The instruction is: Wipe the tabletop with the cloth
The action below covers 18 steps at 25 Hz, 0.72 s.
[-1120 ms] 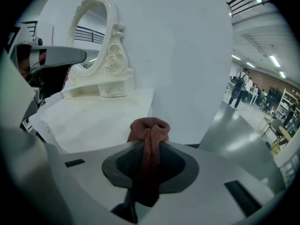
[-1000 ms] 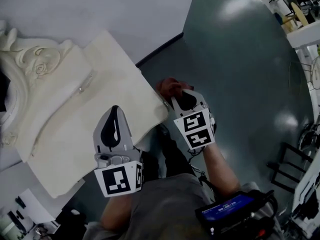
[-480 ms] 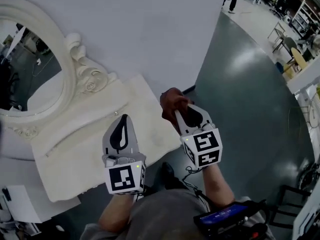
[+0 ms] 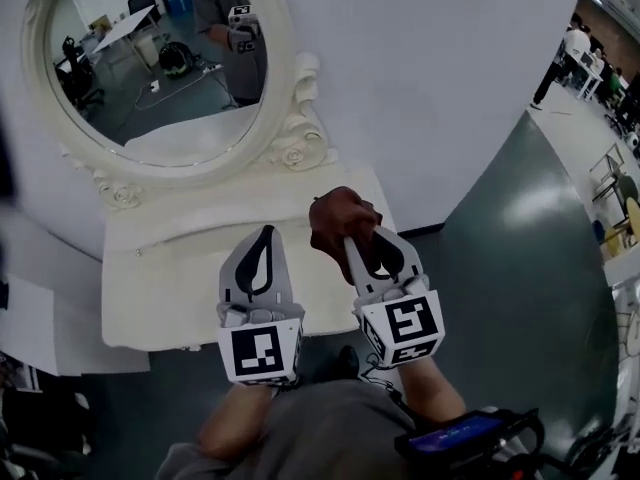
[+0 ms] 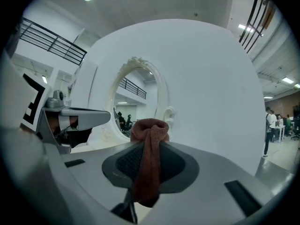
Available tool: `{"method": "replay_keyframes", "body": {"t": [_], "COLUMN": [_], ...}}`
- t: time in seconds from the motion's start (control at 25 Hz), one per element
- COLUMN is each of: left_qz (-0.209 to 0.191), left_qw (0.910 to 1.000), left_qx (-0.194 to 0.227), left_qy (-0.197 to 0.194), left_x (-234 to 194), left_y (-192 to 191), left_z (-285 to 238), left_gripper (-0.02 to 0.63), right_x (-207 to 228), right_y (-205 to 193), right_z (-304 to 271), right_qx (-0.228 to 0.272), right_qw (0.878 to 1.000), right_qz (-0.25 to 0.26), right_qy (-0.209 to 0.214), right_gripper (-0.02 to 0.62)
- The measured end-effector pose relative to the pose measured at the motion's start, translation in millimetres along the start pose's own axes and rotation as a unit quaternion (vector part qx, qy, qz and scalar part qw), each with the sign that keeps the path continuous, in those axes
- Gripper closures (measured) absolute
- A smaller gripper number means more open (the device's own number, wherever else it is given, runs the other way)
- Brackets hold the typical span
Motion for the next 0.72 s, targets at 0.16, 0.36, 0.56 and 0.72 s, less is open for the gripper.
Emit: {"method": "replay_keyframes", "body": {"t": [0.16,0.36,0.56,0.72], "left_qz": [-0.001,-0.001,-0.004,-0.003], "left_qw": [0.9995,0.9983,0.9976,0.9973], "left_qx": [-0.010,-0.013,-0.012,-0.014], "left_qy": [0.028,0.057,0.068,0.073], "left_x": [-31.3,-44.4,-47.7,-49.5], "left_y": [-16.2,-20.0,-17.3,-16.8], "left_z": [21.0,44.2,54.2,58.2], "left_gripper": [0.592,0.592,0.592,0.592], "right_x": [-45.0,-68.3,-74.0,-77.8], "right_y": [-7.0,-9.2,-8.7,-7.4], "right_z": [-23.2,-29.9,-28.4,-28.2], "right_qx": [0.008,0.007,0.010,0.013], "right_qw": [0.999,0.998,0.997,0.997], "right_qz": [0.006,0.009,0.009,0.022], "right_qy": [0.033,0.068,0.074,0.073], "right_gripper": [0.515,0.515,0.515,0.517]}}
Point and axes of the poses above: the fingertips, and each gripper's own axes: z backward along the fingers, x to its right, y out of its top, the point moved 9 cm from there along z, backward along the fingers, and after that the axes turned 2 degrees about -x, right-handed, at the moved point
